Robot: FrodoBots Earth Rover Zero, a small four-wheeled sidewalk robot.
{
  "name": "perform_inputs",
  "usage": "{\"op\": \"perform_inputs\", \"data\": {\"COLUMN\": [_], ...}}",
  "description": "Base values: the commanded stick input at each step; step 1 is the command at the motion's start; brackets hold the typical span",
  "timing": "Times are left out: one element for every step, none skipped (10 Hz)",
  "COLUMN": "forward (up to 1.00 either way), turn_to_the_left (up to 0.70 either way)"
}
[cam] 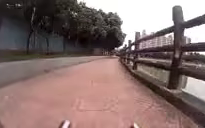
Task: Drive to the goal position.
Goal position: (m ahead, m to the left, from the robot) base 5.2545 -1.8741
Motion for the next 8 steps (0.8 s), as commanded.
{"op": "perform_inputs", "data": {"forward": [1.0, 1.0, 1.0, 1.0, 1.0, 1.0, 1.0, 1.0], "turn_to_the_left": [0.0, 0.0, 0.0, 0.0, 0.0, 0.0, 0.0, 0.0]}}
